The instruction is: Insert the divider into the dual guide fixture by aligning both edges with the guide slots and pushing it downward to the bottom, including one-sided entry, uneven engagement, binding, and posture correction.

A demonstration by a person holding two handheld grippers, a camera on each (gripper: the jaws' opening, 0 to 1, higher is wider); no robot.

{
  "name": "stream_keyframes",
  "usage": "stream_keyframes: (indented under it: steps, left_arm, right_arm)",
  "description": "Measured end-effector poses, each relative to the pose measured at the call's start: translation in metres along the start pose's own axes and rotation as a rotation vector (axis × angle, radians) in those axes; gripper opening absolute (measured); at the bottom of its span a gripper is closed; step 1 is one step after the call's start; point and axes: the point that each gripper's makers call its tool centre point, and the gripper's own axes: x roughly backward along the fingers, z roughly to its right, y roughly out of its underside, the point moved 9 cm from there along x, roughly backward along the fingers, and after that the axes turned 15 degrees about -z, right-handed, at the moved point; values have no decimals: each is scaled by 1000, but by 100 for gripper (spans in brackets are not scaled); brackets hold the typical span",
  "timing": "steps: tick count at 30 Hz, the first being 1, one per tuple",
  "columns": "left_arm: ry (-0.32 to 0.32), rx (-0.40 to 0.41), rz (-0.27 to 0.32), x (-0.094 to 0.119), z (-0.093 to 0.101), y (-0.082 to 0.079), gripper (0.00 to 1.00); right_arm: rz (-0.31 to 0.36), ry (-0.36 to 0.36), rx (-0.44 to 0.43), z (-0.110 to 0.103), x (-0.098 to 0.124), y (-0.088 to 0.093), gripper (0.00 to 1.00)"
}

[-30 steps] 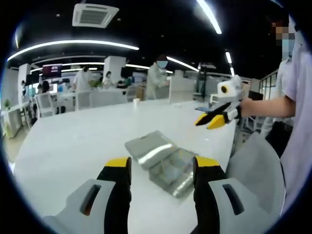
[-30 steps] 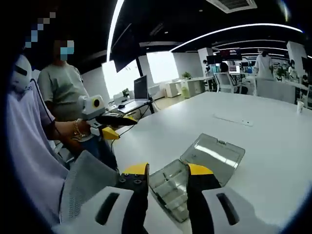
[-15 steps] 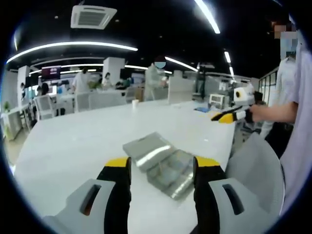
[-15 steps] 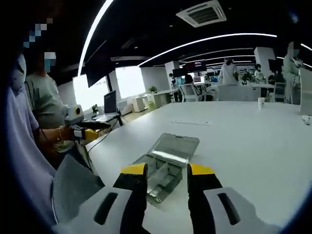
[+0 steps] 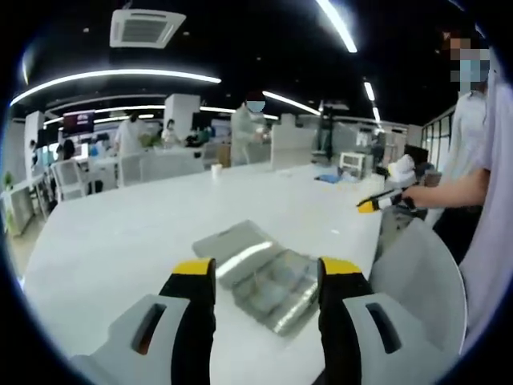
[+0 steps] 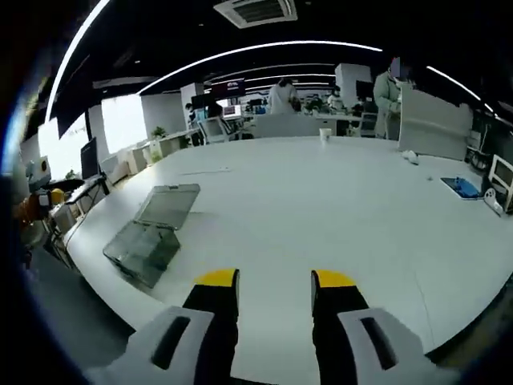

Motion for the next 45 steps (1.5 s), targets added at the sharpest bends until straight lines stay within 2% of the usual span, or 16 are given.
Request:
stream_keyframes:
  steps: [1, 2, 4, 5, 7, 16, 27, 33, 37, 45]
  left_arm:
    - [1, -1, 0, 0, 1, -1, 49]
    - [0, -3, -1, -1, 1, -2, 49]
    - [-3, -7, -7, -1, 0, -2, 49]
    - [-4, -6, -9, -1, 0, -2, 49]
    - [-9, -7, -13, -2, -1, -2, 49]
    - [-33, 2, -26, -2, -3, -1, 49]
    - [-58, 20, -43, -1, -9, 2, 49]
    - [-60, 28, -43, -2, -9, 3, 48]
    - [-58, 30, -43, -3, -9, 3, 48]
    - [-51, 35, -38, -5, -9, 4, 48]
  right_arm:
    - [2, 14, -13, 5, -6, 0, 36]
    - [-51, 12, -29, 7, -10, 3, 36]
    - [-55, 19, 12, 11, -20, 3, 38]
    - [-109, 12, 32, 11, -26, 5, 38]
    - [-119, 25, 60, 14, -34, 5, 40]
    - [-189, 19, 39, 25, -59, 7, 45]
    - [-218, 23, 35, 32, -77, 7, 47]
    - [-237, 25, 27, 31, -79, 11, 46]
    - [-239, 43, 53, 30, -81, 10, 46]
    - [-257, 57, 41, 27, -82, 5, 33]
